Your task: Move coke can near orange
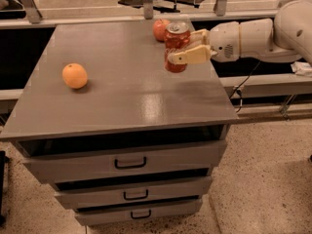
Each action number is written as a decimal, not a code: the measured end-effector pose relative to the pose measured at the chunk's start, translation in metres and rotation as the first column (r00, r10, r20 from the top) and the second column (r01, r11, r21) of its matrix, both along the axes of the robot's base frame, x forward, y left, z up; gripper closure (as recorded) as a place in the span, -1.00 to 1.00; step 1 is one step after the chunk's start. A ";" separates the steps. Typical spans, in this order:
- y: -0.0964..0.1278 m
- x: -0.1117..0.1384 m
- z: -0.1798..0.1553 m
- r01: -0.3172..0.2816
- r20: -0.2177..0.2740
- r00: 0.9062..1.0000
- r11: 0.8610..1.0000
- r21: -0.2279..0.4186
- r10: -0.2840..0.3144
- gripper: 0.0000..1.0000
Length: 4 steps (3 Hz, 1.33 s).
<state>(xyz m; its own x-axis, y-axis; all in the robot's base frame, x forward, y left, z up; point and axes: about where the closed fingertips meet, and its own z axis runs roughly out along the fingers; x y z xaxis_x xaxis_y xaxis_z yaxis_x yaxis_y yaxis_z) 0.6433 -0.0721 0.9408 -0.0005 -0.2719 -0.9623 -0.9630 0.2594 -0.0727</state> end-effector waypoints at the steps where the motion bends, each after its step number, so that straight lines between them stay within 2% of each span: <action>1: 0.015 0.008 0.005 -0.021 0.028 0.999 1.000 0.012 0.020 1.00; 2: 0.054 0.030 0.007 -0.051 0.062 0.997 0.998 0.048 0.048 1.00; 3: 0.102 0.052 -0.006 -0.076 0.043 0.996 0.997 0.032 0.075 1.00; 4: 0.138 0.065 -0.022 -0.097 0.007 0.995 0.995 0.014 0.097 1.00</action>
Offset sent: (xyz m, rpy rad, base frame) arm 0.0652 0.1087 0.0109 0.1038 -0.1071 0.0787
